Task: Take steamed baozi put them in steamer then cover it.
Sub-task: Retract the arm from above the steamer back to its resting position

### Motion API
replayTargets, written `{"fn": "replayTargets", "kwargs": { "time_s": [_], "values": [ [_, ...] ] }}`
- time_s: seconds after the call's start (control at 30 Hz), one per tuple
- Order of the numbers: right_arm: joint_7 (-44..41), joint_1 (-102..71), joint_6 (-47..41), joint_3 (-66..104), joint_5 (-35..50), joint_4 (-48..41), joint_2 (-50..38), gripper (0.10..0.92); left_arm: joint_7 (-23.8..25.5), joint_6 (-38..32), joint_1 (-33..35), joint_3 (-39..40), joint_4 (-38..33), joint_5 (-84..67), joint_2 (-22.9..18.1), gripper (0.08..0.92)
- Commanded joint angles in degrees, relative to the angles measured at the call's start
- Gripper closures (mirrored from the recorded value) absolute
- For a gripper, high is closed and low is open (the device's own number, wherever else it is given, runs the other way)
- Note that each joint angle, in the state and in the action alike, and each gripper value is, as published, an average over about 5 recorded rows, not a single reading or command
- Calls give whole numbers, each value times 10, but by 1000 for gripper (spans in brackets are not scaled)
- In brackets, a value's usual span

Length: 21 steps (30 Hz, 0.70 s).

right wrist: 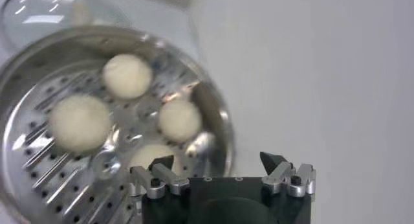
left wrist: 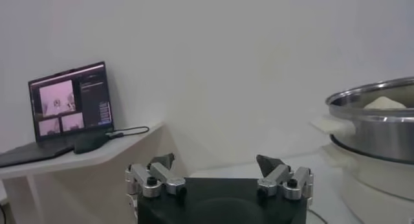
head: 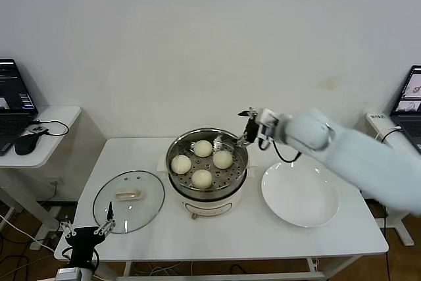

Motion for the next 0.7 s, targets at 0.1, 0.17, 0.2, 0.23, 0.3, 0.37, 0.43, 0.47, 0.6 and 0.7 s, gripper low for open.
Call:
{"fn": "replayTargets", "kwargs": {
  "time_s": [0.1,0.17,0.2,0.23,0.3,0.37,0.43,0.47,0.6,0.7],
  "values": [
    [84,-582,282,568,-148,83,96,203,-19,6,-16,6,26,76,-1,177],
    [64,-633,310,636,-165,83,150,203,-23,5,-22,6,37,123,0,177],
    [55,-655,321,668,-169,84,175,203,-21,3,-25,4,43,151,2,177],
    [48,-677,331,698,-171,86,200,203,-19,0,-28,2,49,185,5,177],
    [35,-714,344,743,-168,91,237,203,-15,-8,-36,-4,63,259,13,177],
    [27,-746,353,774,-159,95,265,203,-16,-15,-46,-10,77,341,24,177],
    [20,-773,359,796,-154,96,288,203,-15,-21,-55,-17,91,428,35,177],
    [17,-784,361,804,-153,95,299,203,-14,-21,-60,-20,97,470,42,177],
    [9,-815,367,827,-152,91,336,202,-3,-22,-78,-28,122,618,66,177],
    [9,-826,368,838,-150,91,352,203,10,-22,-84,-22,142,692,84,177]
  ]
}}
